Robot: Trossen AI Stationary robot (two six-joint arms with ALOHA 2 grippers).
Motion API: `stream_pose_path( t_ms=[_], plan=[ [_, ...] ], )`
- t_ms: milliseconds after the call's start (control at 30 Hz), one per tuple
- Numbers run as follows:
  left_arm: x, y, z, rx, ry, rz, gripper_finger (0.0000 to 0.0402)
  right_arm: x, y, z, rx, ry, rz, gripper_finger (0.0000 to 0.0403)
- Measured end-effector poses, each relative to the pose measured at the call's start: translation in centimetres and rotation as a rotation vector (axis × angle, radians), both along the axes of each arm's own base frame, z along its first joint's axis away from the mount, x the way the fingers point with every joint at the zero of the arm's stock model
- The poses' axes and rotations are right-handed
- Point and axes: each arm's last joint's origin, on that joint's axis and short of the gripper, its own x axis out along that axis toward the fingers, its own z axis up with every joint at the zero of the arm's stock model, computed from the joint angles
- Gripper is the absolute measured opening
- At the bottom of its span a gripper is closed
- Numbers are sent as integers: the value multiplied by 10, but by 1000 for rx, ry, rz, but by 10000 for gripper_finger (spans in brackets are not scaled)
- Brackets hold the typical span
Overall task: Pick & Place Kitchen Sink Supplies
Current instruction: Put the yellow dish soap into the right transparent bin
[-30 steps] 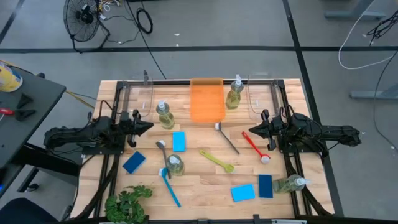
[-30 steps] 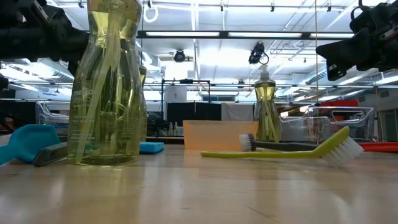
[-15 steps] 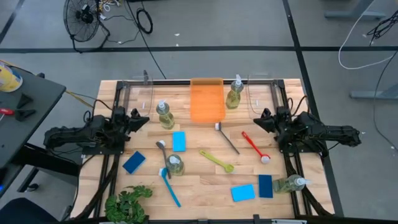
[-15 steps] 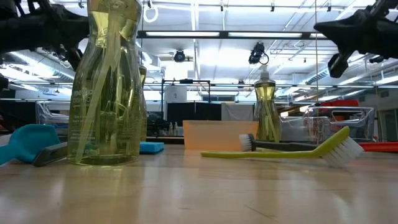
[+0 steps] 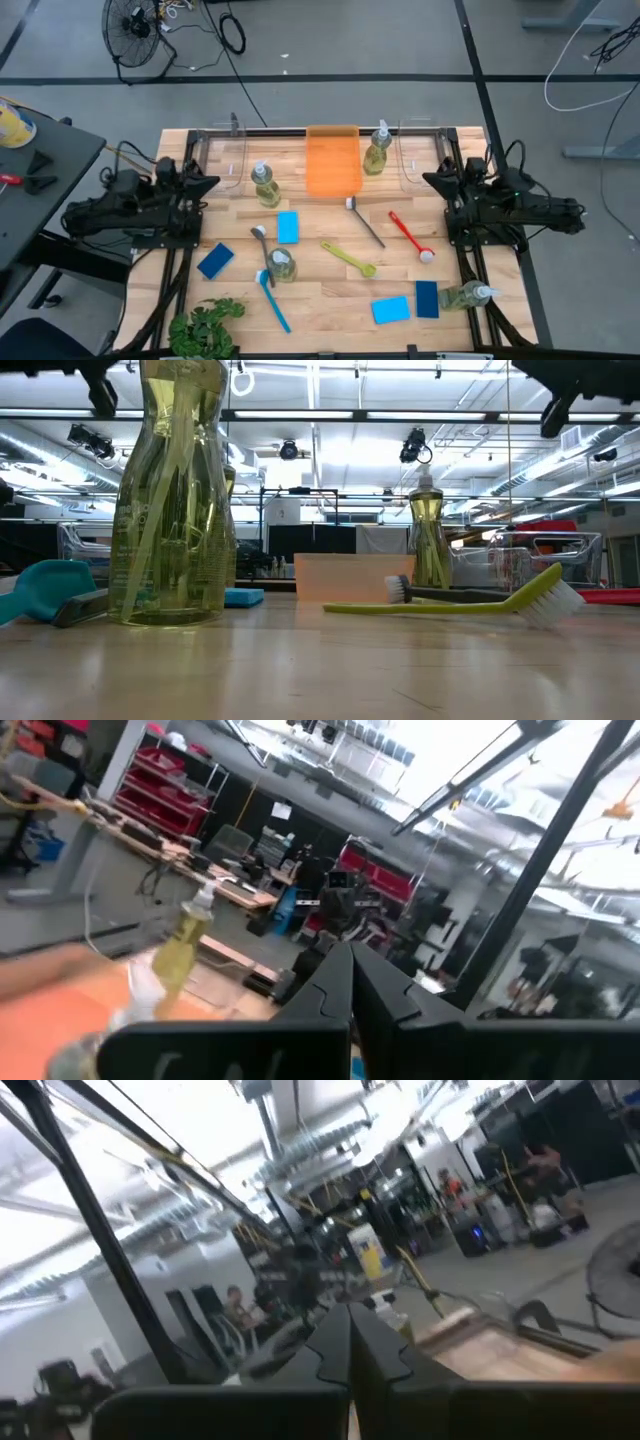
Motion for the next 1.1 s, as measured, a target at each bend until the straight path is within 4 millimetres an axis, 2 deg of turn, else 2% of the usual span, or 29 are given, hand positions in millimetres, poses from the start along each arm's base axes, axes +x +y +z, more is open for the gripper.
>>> stream_pose_path(
  t_ms=[267,500,700,900,1100],
  plan=[
    [-2,0,52,120,67,29,1,-1,0,51,-80,122,-37,0],
    [7,0,94,148,130,32,4,3,-1,95,-176,147,-57,0],
    [19,1,122,239,173,47,5,8,0,125,-289,165,-44,0],
    [28,1,141,256,168,52,10,15,0,139,-306,205,-42,0],
    [31,1,150,256,179,50,11,18,0,144,-317,219,-42,3]
  ],
)
